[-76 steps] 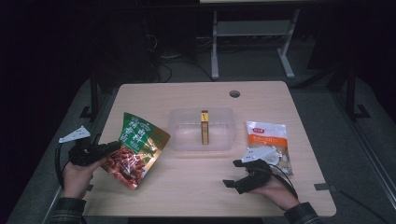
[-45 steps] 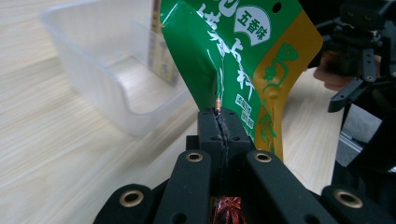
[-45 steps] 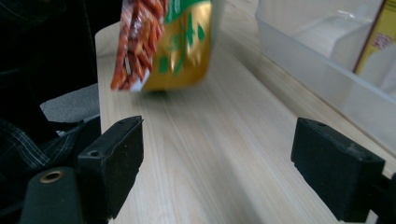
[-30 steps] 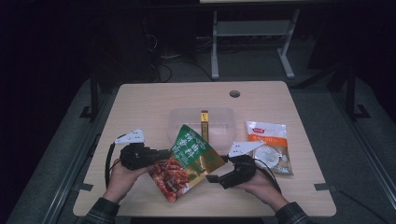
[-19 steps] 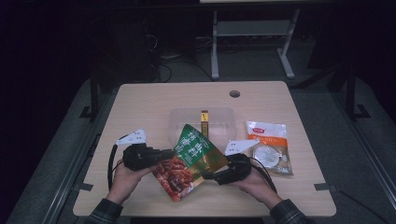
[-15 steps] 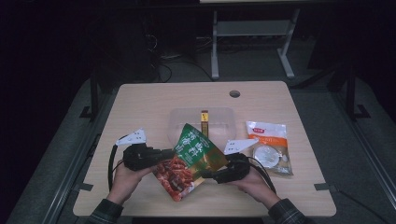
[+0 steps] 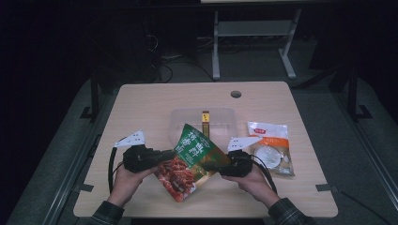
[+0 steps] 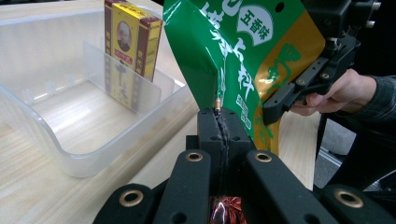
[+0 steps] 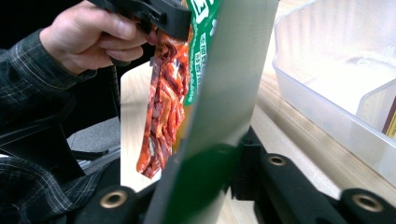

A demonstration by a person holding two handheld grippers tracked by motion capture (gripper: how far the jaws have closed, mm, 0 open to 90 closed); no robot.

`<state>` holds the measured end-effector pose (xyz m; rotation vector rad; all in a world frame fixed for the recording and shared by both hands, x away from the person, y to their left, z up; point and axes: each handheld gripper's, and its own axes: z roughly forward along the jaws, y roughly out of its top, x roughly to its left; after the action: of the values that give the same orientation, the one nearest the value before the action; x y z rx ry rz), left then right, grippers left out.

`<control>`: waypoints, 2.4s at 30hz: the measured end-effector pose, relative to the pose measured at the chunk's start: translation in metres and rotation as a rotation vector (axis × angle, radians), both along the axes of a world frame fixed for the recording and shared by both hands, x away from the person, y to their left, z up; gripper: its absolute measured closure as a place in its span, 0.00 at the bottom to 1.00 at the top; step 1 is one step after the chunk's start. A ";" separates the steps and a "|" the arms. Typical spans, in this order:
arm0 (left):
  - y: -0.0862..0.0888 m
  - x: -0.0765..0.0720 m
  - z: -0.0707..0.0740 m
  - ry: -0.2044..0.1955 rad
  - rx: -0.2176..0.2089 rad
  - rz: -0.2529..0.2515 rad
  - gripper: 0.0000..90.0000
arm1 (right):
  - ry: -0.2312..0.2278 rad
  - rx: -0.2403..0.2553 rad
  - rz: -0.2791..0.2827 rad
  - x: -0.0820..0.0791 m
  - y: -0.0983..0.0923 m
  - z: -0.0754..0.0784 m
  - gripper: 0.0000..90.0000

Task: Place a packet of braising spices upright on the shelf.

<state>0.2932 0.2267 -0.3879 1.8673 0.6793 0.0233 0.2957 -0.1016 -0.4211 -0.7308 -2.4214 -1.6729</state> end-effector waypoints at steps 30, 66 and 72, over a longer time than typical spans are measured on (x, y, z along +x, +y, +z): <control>0.017 -0.004 -0.012 -0.042 0.129 0.074 0.69 | -0.068 -0.014 0.045 0.011 -0.014 0.026 1.00; 0.050 -0.011 -0.055 0.016 0.255 0.137 0.20 | -0.129 -0.002 -0.014 0.024 -0.012 0.074 1.00; 0.050 -0.010 -0.055 0.014 0.255 0.141 0.20 | -0.145 0.022 -0.050 0.031 -0.014 0.084 1.00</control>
<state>0.2833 0.2763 -0.4426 2.0606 0.8484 0.1964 0.3268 -0.1158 -0.3371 -0.6958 -2.4954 -1.8291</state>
